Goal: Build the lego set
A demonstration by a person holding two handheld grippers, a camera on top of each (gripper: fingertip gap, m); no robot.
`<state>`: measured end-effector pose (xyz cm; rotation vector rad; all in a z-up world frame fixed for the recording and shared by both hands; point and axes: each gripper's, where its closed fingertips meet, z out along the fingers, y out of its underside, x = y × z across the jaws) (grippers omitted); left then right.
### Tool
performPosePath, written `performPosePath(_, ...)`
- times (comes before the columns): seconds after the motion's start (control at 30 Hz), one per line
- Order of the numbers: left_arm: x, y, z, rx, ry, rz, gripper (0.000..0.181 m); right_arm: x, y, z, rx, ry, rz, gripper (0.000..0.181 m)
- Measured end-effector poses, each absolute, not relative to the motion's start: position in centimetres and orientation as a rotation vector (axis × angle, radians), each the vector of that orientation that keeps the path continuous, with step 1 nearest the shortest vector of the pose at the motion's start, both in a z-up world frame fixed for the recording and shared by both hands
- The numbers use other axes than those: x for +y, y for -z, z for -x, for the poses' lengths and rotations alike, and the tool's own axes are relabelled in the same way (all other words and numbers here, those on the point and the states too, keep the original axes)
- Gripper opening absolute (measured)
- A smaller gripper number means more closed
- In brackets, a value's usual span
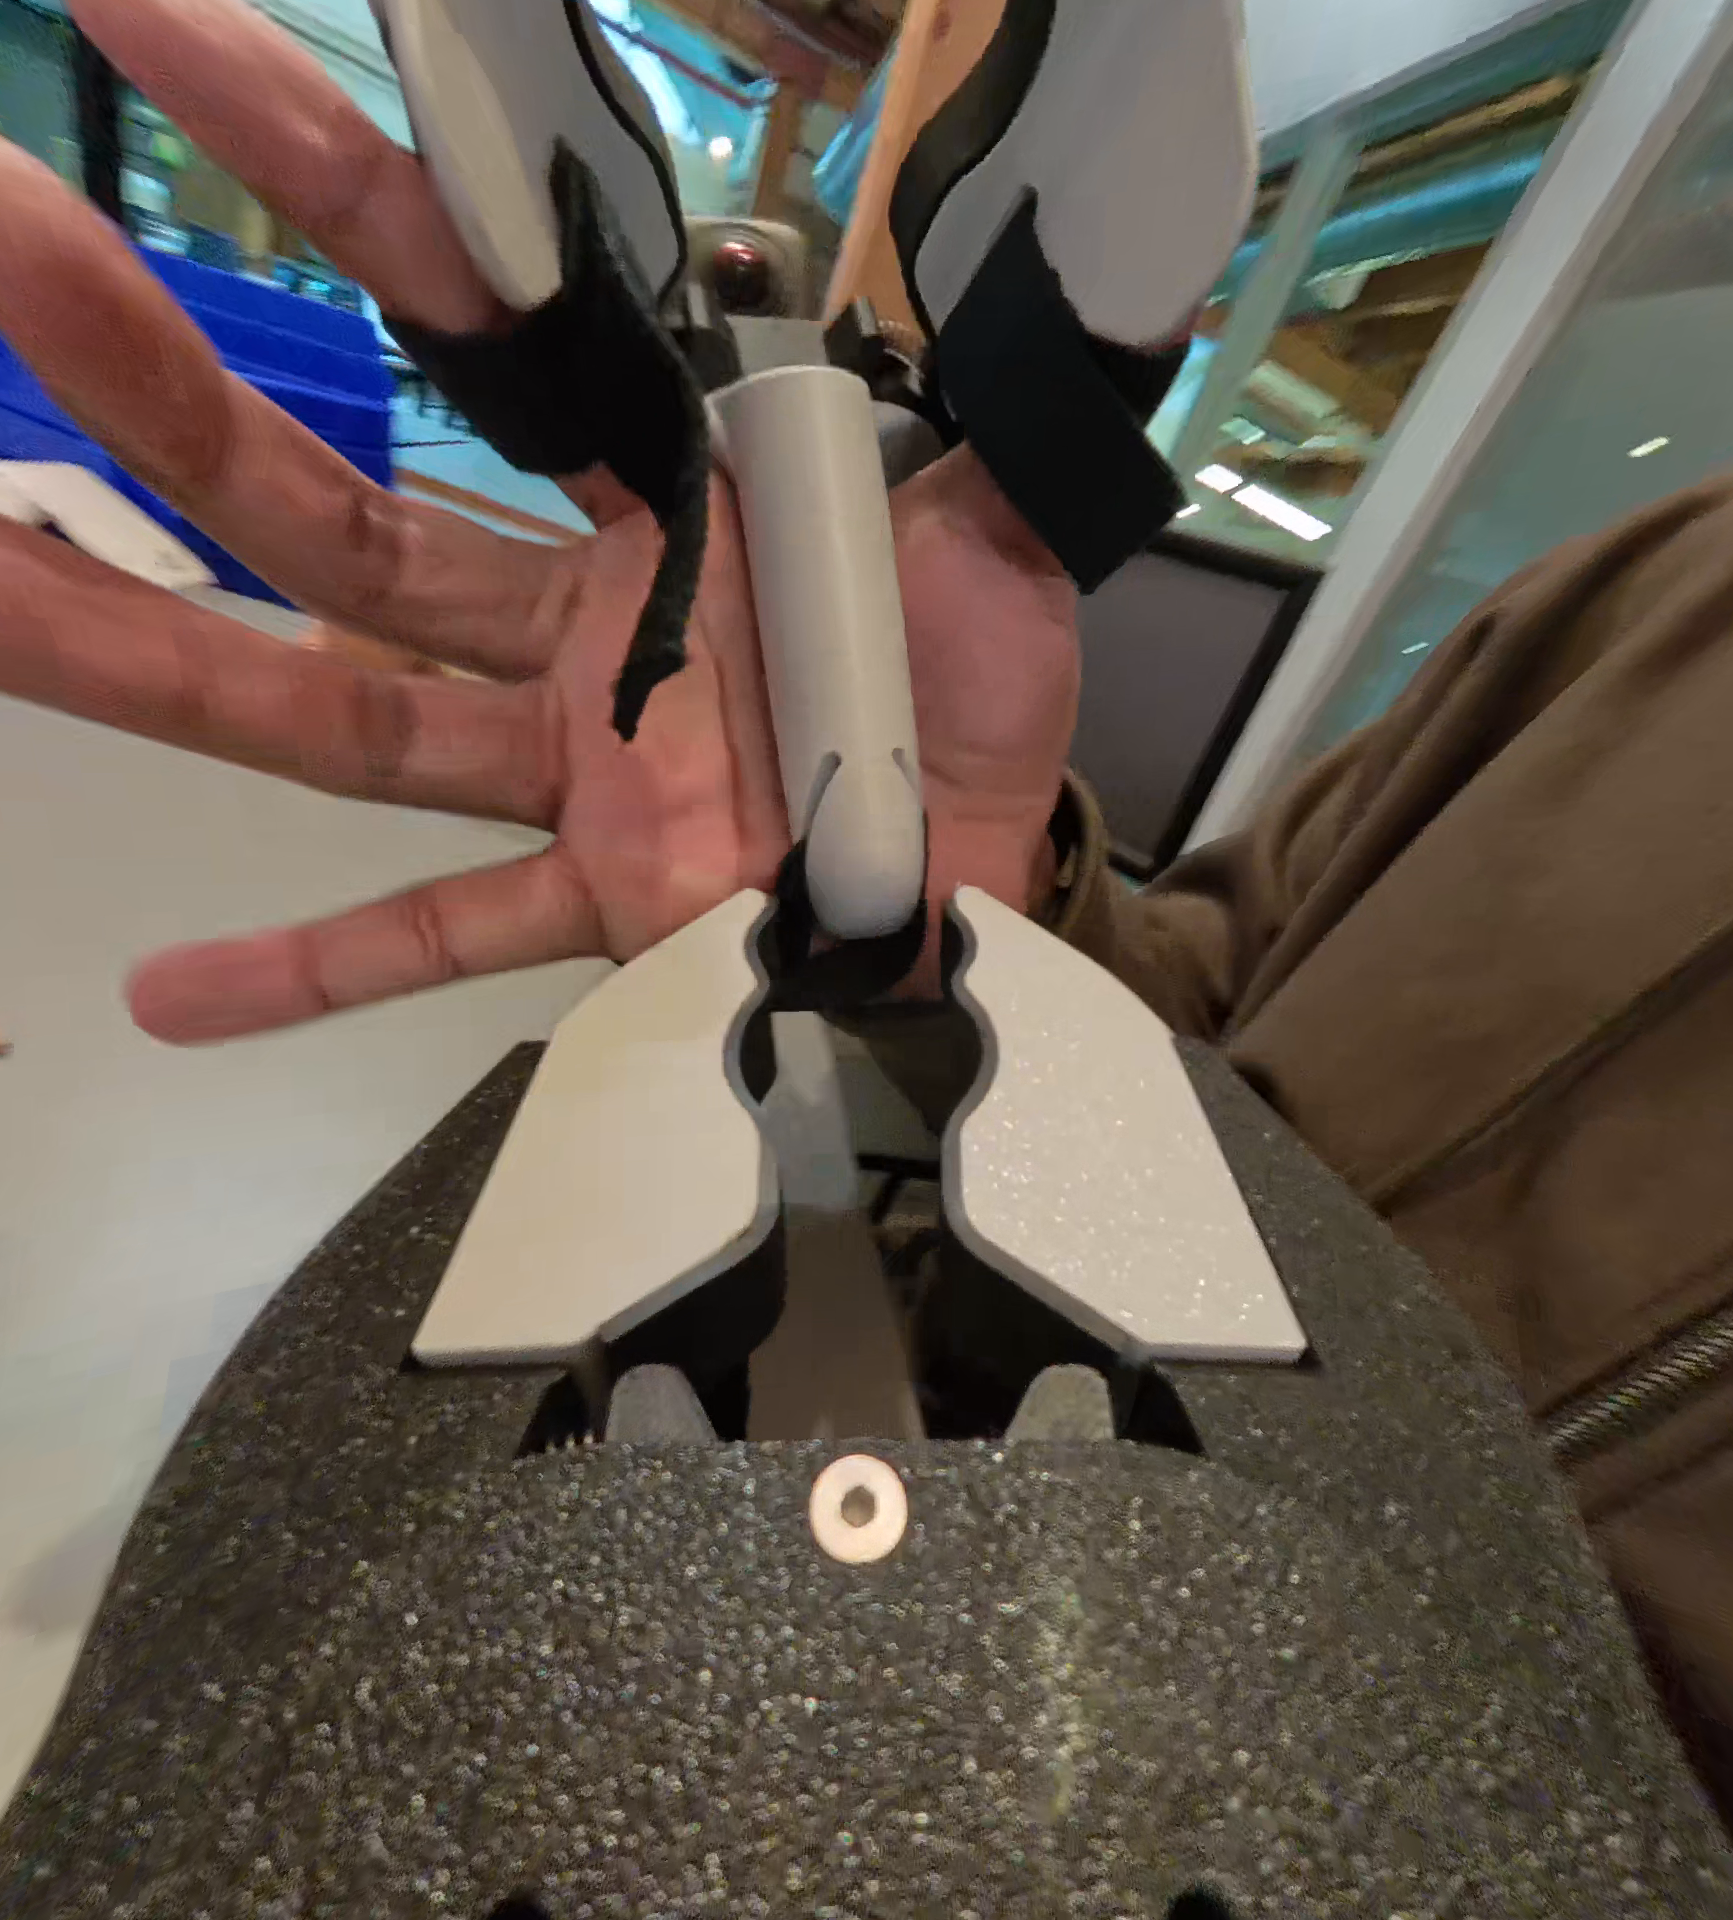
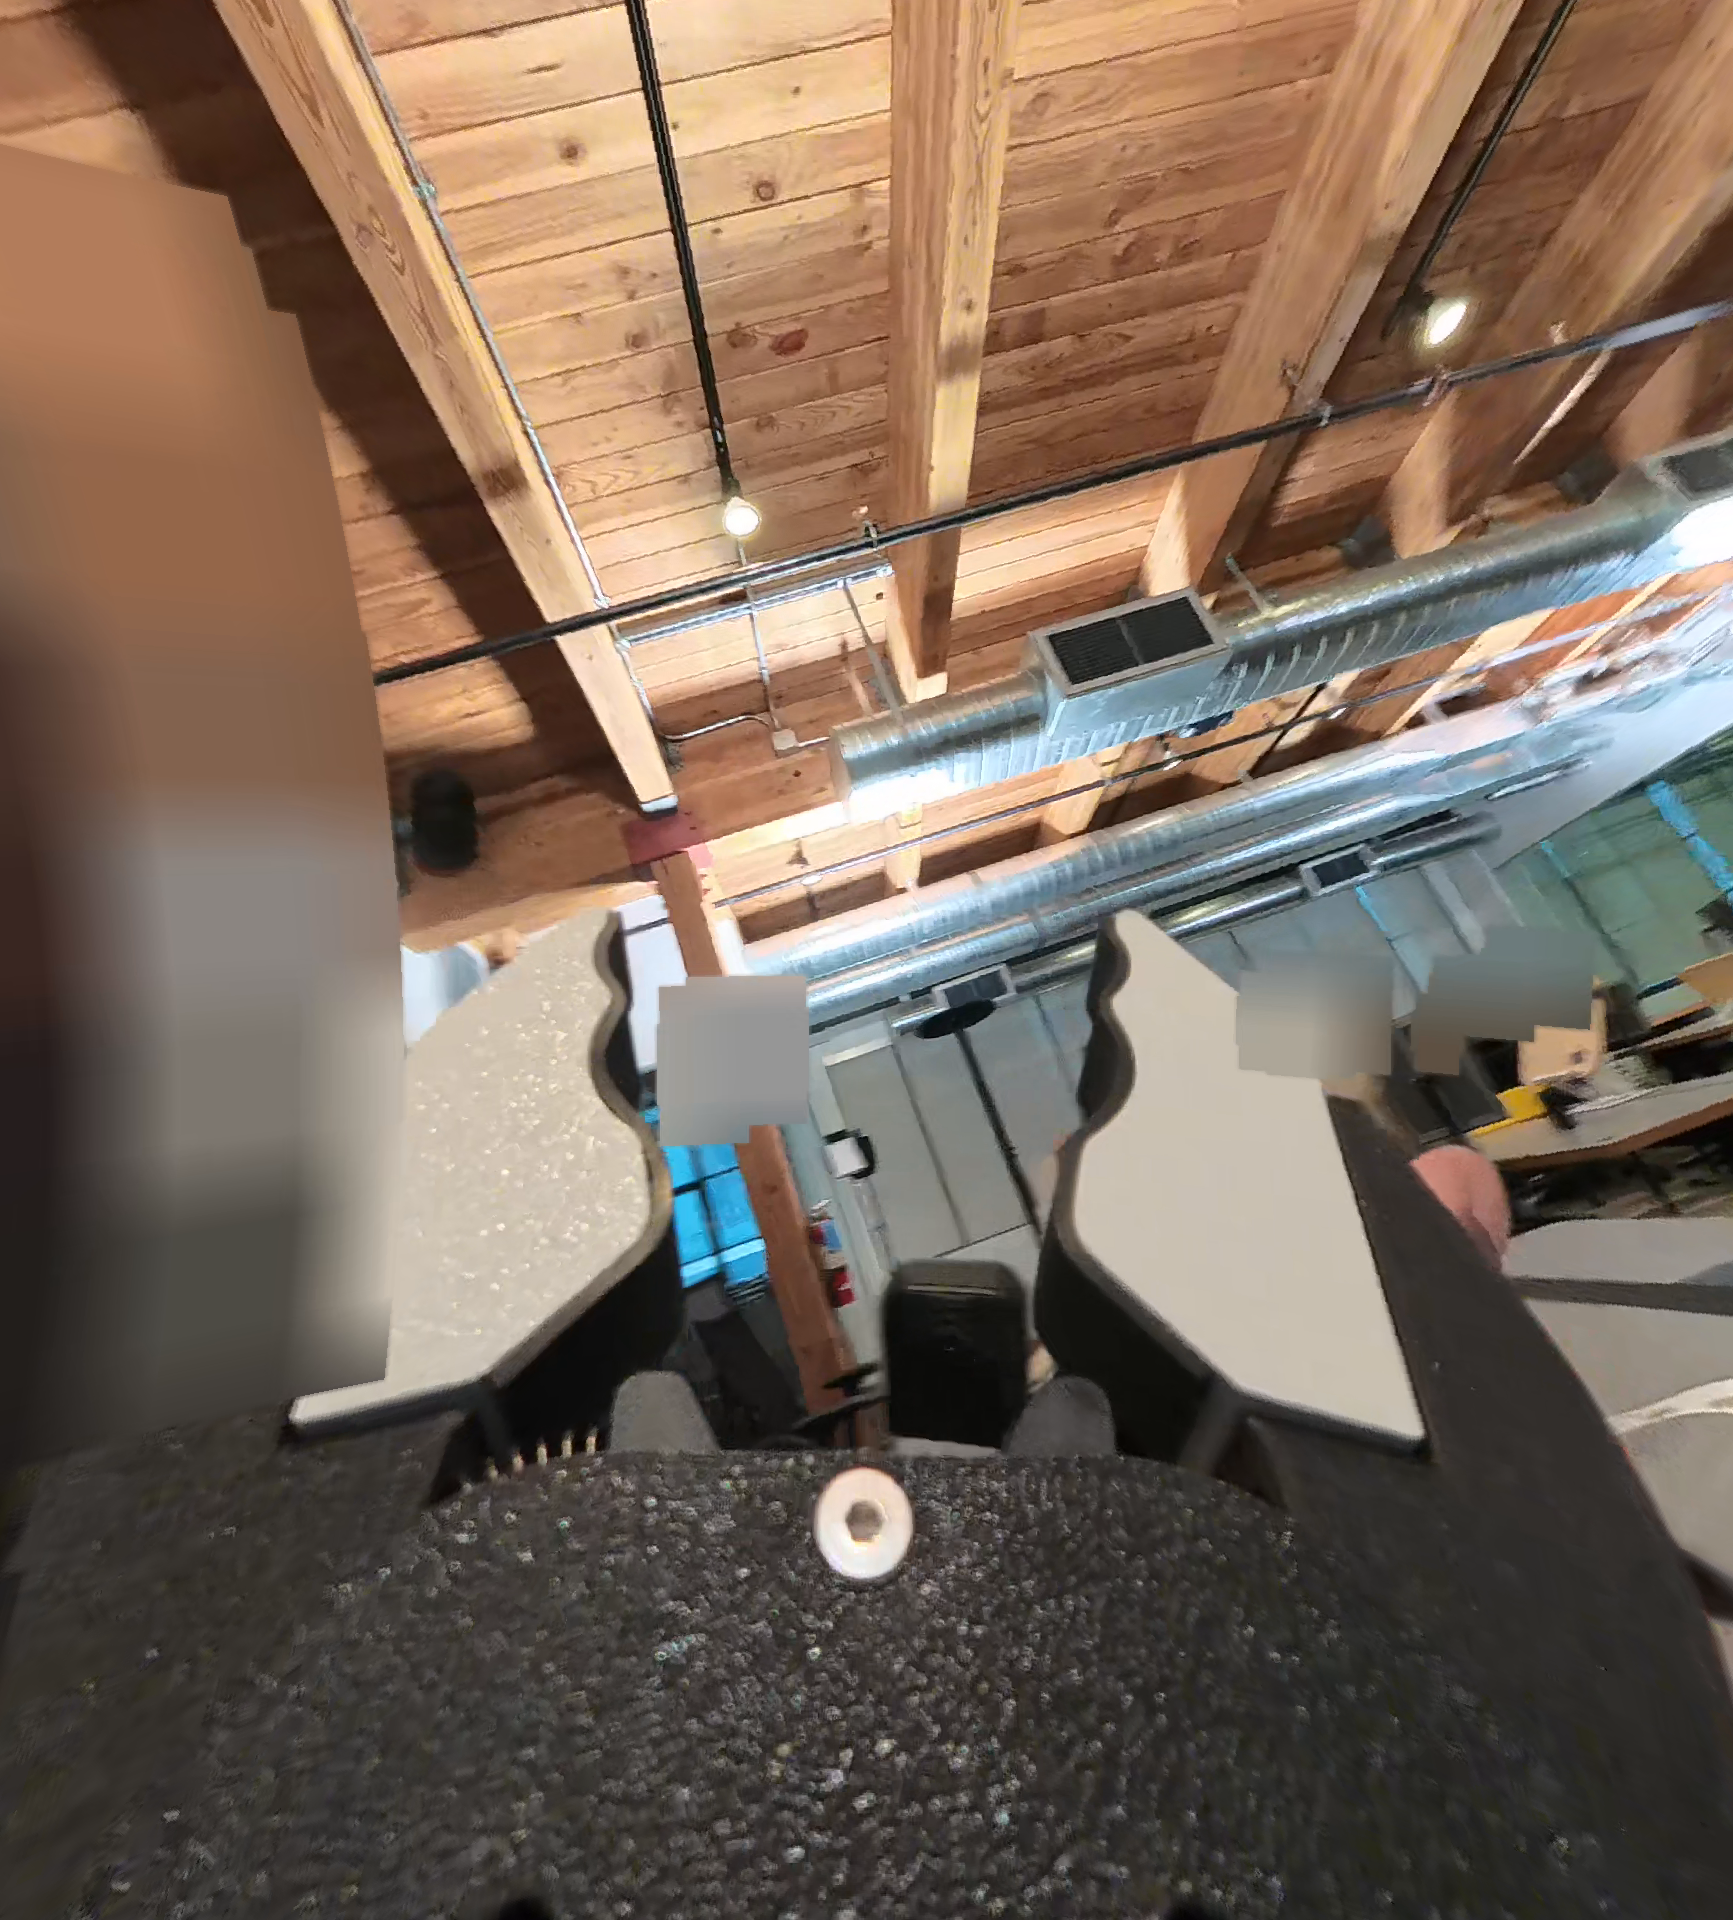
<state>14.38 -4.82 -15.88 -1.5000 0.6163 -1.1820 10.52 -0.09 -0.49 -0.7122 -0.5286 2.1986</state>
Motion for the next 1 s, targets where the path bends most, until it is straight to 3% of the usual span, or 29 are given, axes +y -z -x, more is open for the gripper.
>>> performPosePath(0.03, -4.6, 15.9, -13.9, 0.616, 1.117, 1.528, 0.037, 0.3, 0.7, -10.5, -0.504, -2.152, 0.706, 0.085)
performPosePath(0.17, -4.1, 16.6, -8.4, 0.525, 0.819, 1.686, 0.039, 1.6, 2.2, -10.3, -0.542, -1.982, 0.813, 0.087)
performPosePath(0.37, -4.8, 23.1, -0.1, 0.411, 0.512, 2.115, 0.039, 3.0, 6.4, -8.8, -0.668, -1.817, 1.056, 0.086)
performPosePath(0.53, -3.5, 25.7, -0.4, 0.37, 0.475, 2.258, 0.04, 2.5, 8.8, -7.1, -0.742, -1.847, 1.185, 0.076)
performPosePath(0.8, -2.1, 26.4, -2.8, 0.421, 0.479, 2.308, 0.04, 2.6, 9.7, -6.2, -0.82, -1.789, 1.217, 0.086)
performPosePath(1.0, -1.9, 25.2, -2.2, 0.427, 0.428, 2.288, 0.04, 3.3, 10.7, -6.3, -0.866, -1.723, 1.273, 0.083)
